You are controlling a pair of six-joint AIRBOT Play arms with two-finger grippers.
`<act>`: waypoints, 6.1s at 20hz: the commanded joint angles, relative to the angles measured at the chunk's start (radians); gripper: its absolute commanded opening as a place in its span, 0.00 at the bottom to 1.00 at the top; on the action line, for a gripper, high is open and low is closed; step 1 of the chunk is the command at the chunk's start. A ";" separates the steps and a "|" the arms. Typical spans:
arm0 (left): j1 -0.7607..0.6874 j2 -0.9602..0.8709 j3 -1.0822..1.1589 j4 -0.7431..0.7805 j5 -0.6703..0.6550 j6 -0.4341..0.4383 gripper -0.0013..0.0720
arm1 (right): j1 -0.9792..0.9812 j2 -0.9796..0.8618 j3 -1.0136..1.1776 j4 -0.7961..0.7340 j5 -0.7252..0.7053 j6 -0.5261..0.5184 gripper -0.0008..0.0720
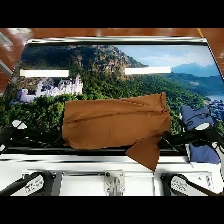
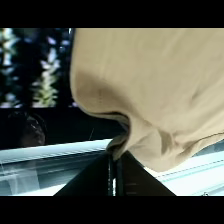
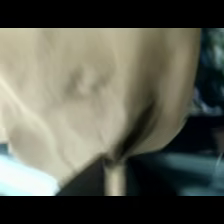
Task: Fold the shirts.
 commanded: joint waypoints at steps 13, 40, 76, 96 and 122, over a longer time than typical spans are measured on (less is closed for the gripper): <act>-0.002 -0.200 0.562 -0.003 -0.003 -0.038 0.08 | 0.220 -0.128 0.674 0.132 -0.159 0.163 0.12; -0.115 -0.387 0.679 -0.117 -0.177 -0.064 0.67 | 0.135 -0.464 0.771 0.029 -0.137 0.055 0.94; -0.804 -0.723 1.028 -0.510 0.341 0.002 0.07 | 0.274 0.270 0.770 0.076 0.219 0.291 0.12; -0.151 0.169 1.005 -0.021 0.008 -0.131 0.07 | 0.838 -0.409 0.771 0.461 -0.216 0.123 0.77; -0.152 0.168 0.928 -0.022 0.021 -0.131 0.08 | 0.152 -0.069 0.923 0.279 0.077 0.175 0.12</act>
